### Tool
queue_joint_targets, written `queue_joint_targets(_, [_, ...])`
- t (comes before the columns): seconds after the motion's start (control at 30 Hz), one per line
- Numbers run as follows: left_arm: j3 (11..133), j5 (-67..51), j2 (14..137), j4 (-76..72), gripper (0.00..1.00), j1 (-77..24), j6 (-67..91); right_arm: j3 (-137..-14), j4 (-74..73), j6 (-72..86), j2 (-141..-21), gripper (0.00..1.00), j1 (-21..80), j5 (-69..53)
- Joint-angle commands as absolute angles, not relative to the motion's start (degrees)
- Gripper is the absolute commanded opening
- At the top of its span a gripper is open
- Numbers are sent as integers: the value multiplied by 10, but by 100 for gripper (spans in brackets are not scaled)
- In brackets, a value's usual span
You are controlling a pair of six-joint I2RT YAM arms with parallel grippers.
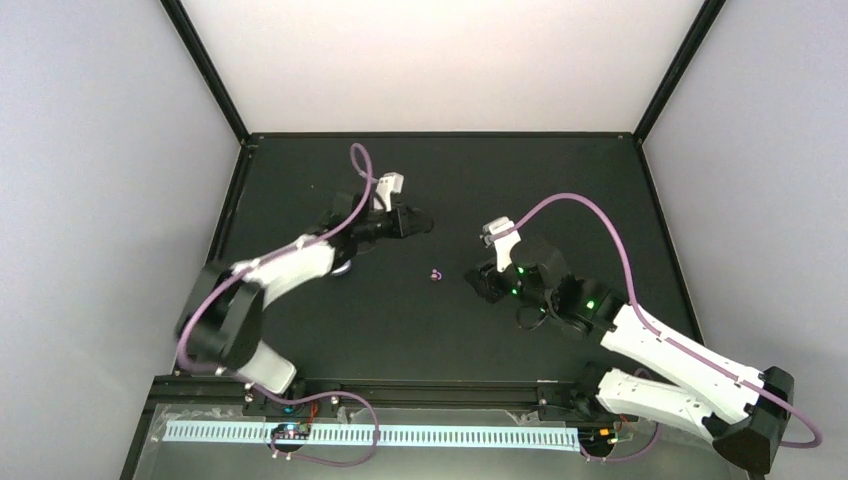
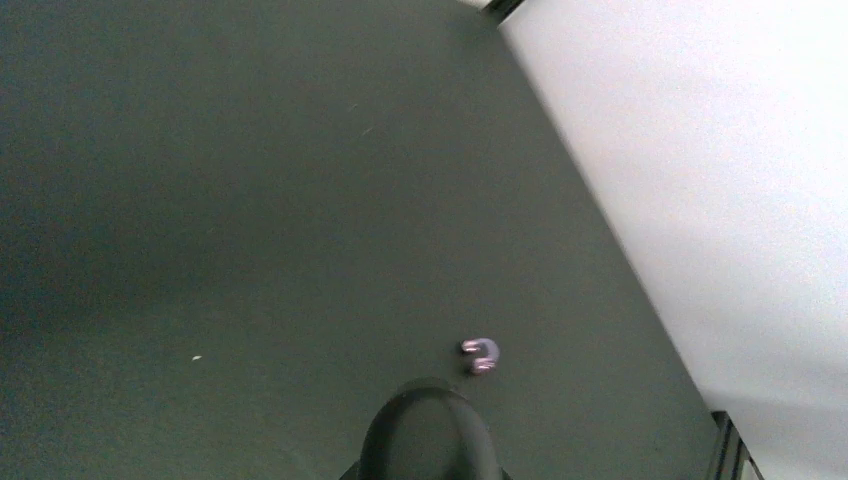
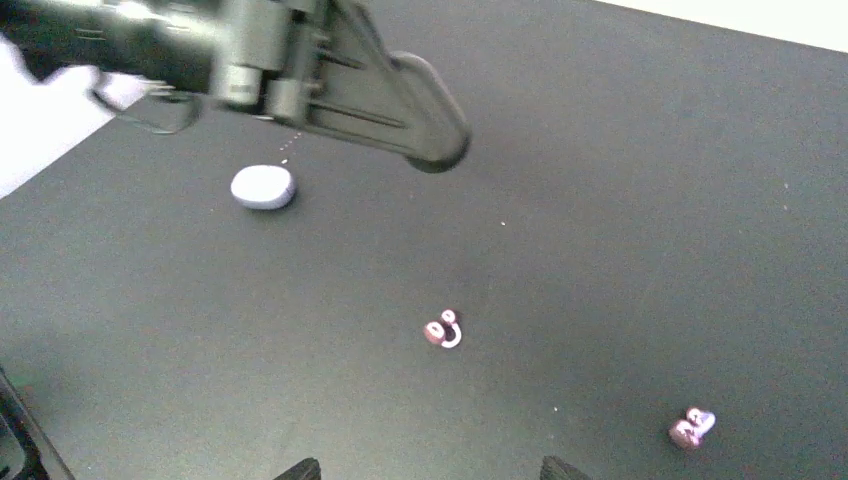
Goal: Insert the wireless bluetooth earbuds into the charging case
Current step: Close the charging case, then place the charging case at the center of the board.
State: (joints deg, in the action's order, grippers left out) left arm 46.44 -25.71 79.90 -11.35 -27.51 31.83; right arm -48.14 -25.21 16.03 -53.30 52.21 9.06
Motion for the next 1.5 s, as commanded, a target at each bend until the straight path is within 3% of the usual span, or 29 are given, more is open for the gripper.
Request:
queue_joint_targets(0.0, [560, -331, 975, -90, 2, -248, 379, -457, -195, 193, -487, 57, 515, 109])
queue_joint_targets(0.27, [679, -327, 1136, -90, 2, -246, 409, -435, -228, 186, -438, 59, 513, 117])
queue_joint_targets(0.47, [740, -282, 1182, 0, 14, -246, 375, -435, -227, 174, -438, 60, 513, 117])
queue_joint_targets(0.8, [767, -249, 1210, 57, 25, -246, 347, -469, -239, 155, -440, 61, 513, 126])
queue_joint_targets(0.97, [749, -220, 1180, 70, 50, -245, 338, -472, -243, 155, -437, 62, 513, 129])
queue_joint_targets(1.13, [711, -163, 1085, 115, 98, -235, 319, -469, -241, 156, -433, 62, 513, 130])
queue_joint_targets(1.37, [609, 31, 859, 224, 99, -206, 303, -453, -217, 158, -441, 63, 513, 111])
queue_joint_targets(1.47, [566, 56, 804, 270, 99, -169, 299, -450, -205, 161, -454, 63, 513, 96])
